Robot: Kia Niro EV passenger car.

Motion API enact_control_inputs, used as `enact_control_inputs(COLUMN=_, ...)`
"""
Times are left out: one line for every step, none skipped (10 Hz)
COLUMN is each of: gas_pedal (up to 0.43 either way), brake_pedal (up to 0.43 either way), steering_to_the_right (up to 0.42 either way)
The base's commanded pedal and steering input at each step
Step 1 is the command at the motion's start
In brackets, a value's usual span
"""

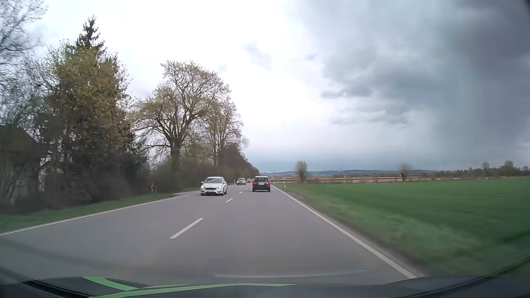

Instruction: Follow the waypoints while adhering to traffic rules and regulations

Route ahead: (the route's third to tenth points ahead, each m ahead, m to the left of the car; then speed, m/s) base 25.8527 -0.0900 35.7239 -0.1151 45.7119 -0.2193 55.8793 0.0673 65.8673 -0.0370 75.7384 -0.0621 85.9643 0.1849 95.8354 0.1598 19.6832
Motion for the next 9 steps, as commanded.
enact_control_inputs(gas_pedal=0.138, brake_pedal=0.000, steering_to_the_right=-0.001)
enact_control_inputs(gas_pedal=0.138, brake_pedal=0.000, steering_to_the_right=0.000)
enact_control_inputs(gas_pedal=0.150, brake_pedal=0.000, steering_to_the_right=0.000)
enact_control_inputs(gas_pedal=0.150, brake_pedal=0.000, steering_to_the_right=0.000)
enact_control_inputs(gas_pedal=0.150, brake_pedal=0.000, steering_to_the_right=-0.001)
enact_control_inputs(gas_pedal=0.150, brake_pedal=0.000, steering_to_the_right=-0.001)
enact_control_inputs(gas_pedal=0.157, brake_pedal=0.000, steering_to_the_right=-0.001)
enact_control_inputs(gas_pedal=0.157, brake_pedal=0.000, steering_to_the_right=-0.001)
enact_control_inputs(gas_pedal=0.157, brake_pedal=0.000, steering_to_the_right=0.000)
